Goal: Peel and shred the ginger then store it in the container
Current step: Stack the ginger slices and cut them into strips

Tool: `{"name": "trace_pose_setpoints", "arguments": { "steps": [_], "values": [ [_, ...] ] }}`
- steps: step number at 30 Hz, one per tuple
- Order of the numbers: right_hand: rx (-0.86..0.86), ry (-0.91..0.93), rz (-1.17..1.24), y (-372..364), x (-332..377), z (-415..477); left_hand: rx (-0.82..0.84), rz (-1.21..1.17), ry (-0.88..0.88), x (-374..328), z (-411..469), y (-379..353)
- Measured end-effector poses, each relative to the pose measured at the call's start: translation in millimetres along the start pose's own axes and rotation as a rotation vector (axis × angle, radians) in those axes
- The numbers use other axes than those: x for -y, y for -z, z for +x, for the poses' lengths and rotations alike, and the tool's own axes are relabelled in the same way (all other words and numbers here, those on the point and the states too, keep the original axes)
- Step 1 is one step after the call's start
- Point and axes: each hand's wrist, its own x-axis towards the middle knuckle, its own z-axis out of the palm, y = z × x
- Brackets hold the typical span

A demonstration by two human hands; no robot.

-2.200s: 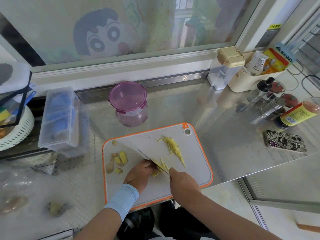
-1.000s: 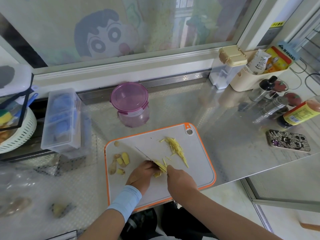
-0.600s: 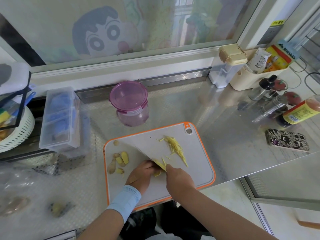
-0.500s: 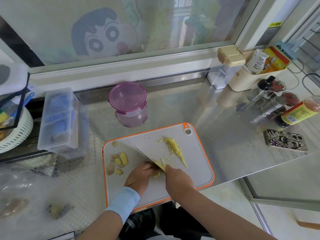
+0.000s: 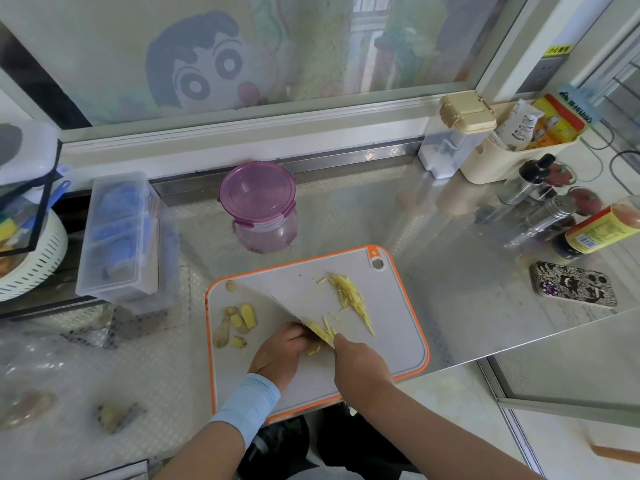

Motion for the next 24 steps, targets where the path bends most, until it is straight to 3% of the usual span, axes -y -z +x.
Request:
{"name": "trace_pose_setpoints", "arguments": {
  "steps": [6,10,13,18,24],
  "values": [
    [-0.002,0.005,0.019,4.6,-1.5,-0.5,-0.029,-0.031,-0.008,-5.6,-2.0,-1.2],
    [-0.004,0.000,0.010,5.7,-1.3,-7.3,-0.048,-0.142,0.118,-6.1,1.2,-1.7],
    [0.009,-0.006,-0.015,4.9,-2.3,-10.3,-0.029,-0.042,0.122,-4.7,1.9,-0.8],
    [0.008,-0.010,-0.021,3.1,2.0,-4.5,0.104,0.213,-0.047,6.9,3.5,4.0],
    [0.002,0.000,0.005,4.9,1.2,-0.7,-0.031,-0.287,0.189,-11.3,-2.8,-2.3]
  ]
}}
